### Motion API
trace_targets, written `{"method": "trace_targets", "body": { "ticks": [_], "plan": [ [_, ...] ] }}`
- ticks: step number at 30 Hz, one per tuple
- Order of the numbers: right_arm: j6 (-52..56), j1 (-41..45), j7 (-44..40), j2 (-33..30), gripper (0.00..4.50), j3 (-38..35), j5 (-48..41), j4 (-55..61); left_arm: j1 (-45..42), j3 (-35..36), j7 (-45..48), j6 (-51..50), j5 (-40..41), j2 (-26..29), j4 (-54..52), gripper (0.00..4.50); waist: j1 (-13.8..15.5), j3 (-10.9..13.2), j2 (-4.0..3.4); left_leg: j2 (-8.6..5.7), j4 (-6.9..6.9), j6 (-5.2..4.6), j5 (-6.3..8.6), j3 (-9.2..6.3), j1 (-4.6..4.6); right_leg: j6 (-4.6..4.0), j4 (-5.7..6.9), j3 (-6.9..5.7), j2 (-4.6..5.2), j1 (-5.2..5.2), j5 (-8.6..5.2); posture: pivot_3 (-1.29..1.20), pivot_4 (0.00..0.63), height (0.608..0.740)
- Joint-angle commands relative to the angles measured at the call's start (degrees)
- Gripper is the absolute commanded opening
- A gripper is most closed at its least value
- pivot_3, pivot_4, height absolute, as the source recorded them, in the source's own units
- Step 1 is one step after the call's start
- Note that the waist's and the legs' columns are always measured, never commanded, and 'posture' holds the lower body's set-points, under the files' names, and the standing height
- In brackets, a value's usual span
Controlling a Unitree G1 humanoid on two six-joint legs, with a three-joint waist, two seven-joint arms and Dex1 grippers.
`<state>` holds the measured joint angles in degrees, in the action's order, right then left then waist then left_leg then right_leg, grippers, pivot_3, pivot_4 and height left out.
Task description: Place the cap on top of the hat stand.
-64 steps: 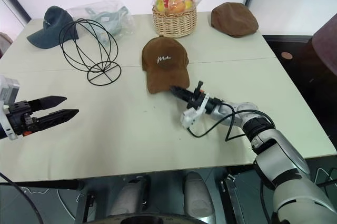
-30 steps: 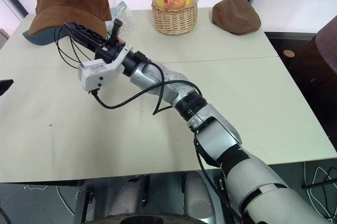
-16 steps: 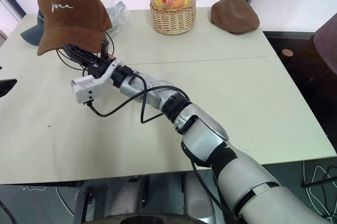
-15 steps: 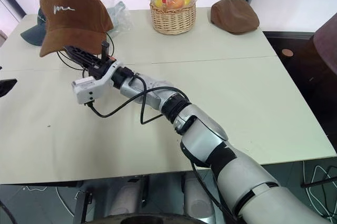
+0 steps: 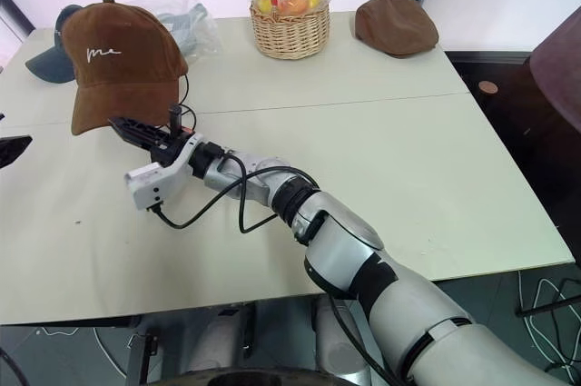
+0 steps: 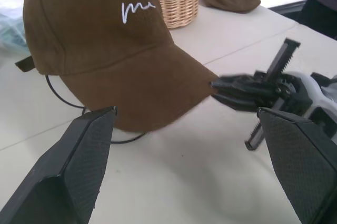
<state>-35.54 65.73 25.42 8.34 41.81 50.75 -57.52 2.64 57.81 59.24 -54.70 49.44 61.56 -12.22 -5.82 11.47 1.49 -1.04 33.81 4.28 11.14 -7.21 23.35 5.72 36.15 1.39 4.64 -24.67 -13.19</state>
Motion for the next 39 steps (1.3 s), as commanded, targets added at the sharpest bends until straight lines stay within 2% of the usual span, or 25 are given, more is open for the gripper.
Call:
{"method": "trace_targets", "body": {
  "ticks": [1, 20, 23, 29, 34, 39],
  "plan": [
    [-1.8, -0.7, -0.9, 1.1, 0.02, 1.5, 0.4, 4.4, 0.2, 2.5, -0.6, 0.5, 0.7, -0.4, -1.1, 4.5, 0.0, 0.0, 0.0, 0.0, -0.01, 0.0, 0.0, 0.0, 0.0, 0.0, 0.0, 0.0, 0.0, -0.01, 0.0, 0.0, 0.15, 0.74],
    [1.4, 2.0, -1.9, 1.6, 0.02, 0.4, -0.7, -4.4, 0.8, 2.4, -2.5, 0.9, 1.1, -1.6, -2.2, 4.5, 0.1, 0.0, 0.01, 0.0, -0.01, 0.04, -0.03, -0.06, -0.04, -0.02, 0.04, -0.01, -0.03, 0.02, 0.02, 0.0, 0.15, 0.74],
    [1.0, 1.9, -1.2, 1.5, 1.06, 0.0, -1.3, -3.5, 0.8, 2.1, -2.7, 1.1, 0.9, -1.8, -2.3, 4.5, 0.1, 0.0, 0.0, 0.0, 0.0, 0.05, -0.03, -0.08, -0.04, -0.04, 0.05, -0.01, -0.04, 0.02, 0.02, 0.0, 0.15, 0.74],
    [0.5, 0.1, -2.6, 1.5, 4.14, 1.2, -1.2, -0.5, 1.0, 1.8, -2.6, 1.3, 0.9, -2.0, -2.4, 4.5, 0.1, 0.0, 0.02, 0.0, -0.01, 0.06, -0.04, -0.08, -0.04, -0.04, 0.05, -0.01, -0.04, 0.02, 0.02, 0.0, 0.15, 0.74],
    [-1.8, -6.7, -9.4, -3.4, 4.14, 0.9, -2.9, 10.0, 1.9, 2.2, -2.1, 1.2, 0.6, -2.1, -1.9, 4.5, 0.3, 0.0, 0.02, 0.0, -0.01, 0.06, -0.04, -0.08, -0.03, -0.03, 0.03, -0.01, -0.03, 0.04, 0.02, 0.0, 0.15, 0.74],
    [-0.8, -18.0, -26.4, -14.2, 4.14, -5.7, -15.7, 26.2, 4.2, 2.1, -3.6, 3.3, -2.8, -3.2, -0.3, 4.5, 0.6, 0.0, 0.08, -0.01, 0.11, 0.07, -0.05, -0.08, -0.04, -0.03, -0.02, -0.03, -0.01, 0.21, 0.02, 0.0, 0.15, 0.74]
  ]
}}
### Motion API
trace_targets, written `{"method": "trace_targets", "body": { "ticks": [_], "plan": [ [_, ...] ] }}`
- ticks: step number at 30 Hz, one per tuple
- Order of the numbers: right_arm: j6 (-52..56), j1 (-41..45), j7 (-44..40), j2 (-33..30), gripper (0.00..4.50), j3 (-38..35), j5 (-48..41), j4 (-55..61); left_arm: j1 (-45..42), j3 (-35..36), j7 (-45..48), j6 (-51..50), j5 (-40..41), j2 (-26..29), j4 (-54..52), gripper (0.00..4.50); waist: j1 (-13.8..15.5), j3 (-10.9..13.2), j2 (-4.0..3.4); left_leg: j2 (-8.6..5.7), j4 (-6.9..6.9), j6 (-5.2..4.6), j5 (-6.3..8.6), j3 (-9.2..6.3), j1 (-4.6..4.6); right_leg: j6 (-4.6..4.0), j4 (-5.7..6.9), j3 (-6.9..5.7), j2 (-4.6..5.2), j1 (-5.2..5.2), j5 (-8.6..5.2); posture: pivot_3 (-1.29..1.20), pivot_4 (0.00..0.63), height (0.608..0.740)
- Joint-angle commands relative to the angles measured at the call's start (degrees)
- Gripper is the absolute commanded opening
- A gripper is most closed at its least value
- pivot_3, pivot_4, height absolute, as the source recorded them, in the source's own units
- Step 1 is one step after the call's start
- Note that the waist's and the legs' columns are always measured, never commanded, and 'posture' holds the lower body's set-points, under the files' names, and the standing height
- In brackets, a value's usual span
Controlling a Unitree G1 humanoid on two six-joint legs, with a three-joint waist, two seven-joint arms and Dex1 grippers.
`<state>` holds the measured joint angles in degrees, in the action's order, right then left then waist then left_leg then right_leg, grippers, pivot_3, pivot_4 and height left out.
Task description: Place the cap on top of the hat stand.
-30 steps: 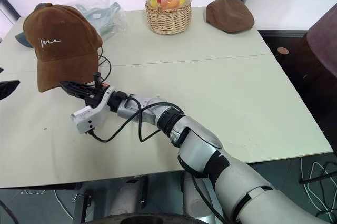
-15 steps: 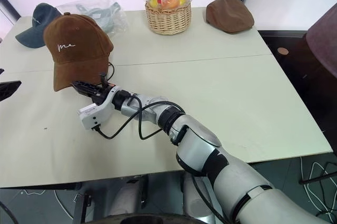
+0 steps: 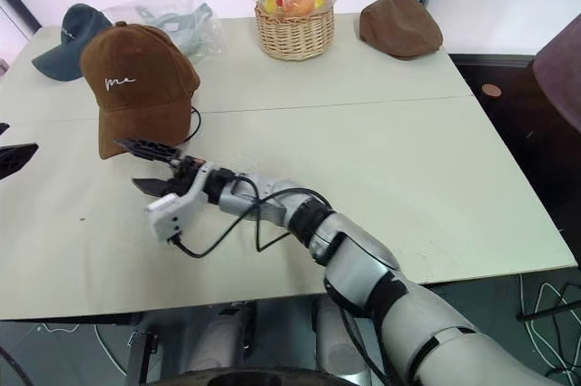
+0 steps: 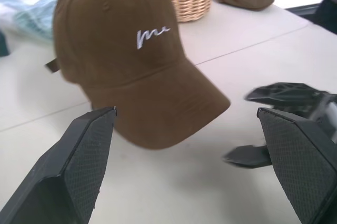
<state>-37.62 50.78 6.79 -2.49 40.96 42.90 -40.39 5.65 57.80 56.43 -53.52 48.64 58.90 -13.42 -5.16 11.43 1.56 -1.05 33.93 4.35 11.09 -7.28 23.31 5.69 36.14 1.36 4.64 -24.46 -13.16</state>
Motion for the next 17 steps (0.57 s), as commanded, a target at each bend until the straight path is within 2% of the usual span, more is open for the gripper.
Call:
{"method": "trace_targets", "body": {
  "ticks": [1, 6, 9, 12, 17],
  "plan": [
    [3.9, -5.9, -13.3, -7.3, 4.14, -8.4, -14.1, 14.6, 2.0, 2.2, -2.1, 3.5, -4.1, -1.1, 1.9, 4.5, -0.1, 0.0, 0.02, 0.0, 0.02, 0.0, 0.0, 0.01, 0.0, 0.0, -0.01, 0.01, 0.01, 0.01, 0.0, 0.0, 0.15, 0.74],
    [26.9, -14.0, -40.3, -21.9, 4.14, -23.0, -48.2, 38.5, 4.5, 1.4, -7.8, 11.4, -12.9, -3.6, 8.2, 4.5, 0.4, 0.0, -0.02, 0.04, 0.02, -0.02, -0.01, 0.01, -0.03, 0.03, 0.03, 0.0, -0.01, 0.02, -0.01, 0.0, 0.15, 0.74],
    [42.5, -14.1, -50.8, -29.0, 4.14, -30.4, -63.0, 44.6, 5.2, 0.7, -8.4, 13.6, -14.2, -5.1, 10.2, 4.5, 0.8, 0.0, -0.02, 0.12, 0.02, -0.02, 0.0, 0.07, -0.05, 0.06, 0.02, 0.0, -0.03, 0.01, -0.04, 0.0, 0.15, 0.74],
    [54.6, -13.3, -58.3, -34.6, 4.14, -35.0, -71.8, 45.5, 5.2, -1.2, -9.2, 15.5, -15.6, -6.0, 12.5, 4.5, 1.3, 0.0, -0.02, 0.23, 0.02, -0.02, 0.01, 0.09, -0.06, 0.11, -0.03, -0.07, -0.08, 0.01, -0.08, 0.0, 0.15, 0.74],
    [64.9, -12.2, -68.9, -42.0, 4.14, -37.4, -75.3, 39.3, 5.3, -4.6, -9.6, 18.9, -17.7, -7.2, 15.8, 4.5, 1.6, 0.0, -0.05, 0.25, 0.13, 0.01, 0.02, 0.35, 0.03, 0.05, -0.18, -0.08, 0.12, -0.04, -0.04, 0.0, 0.15, 0.74]
  ]
}}
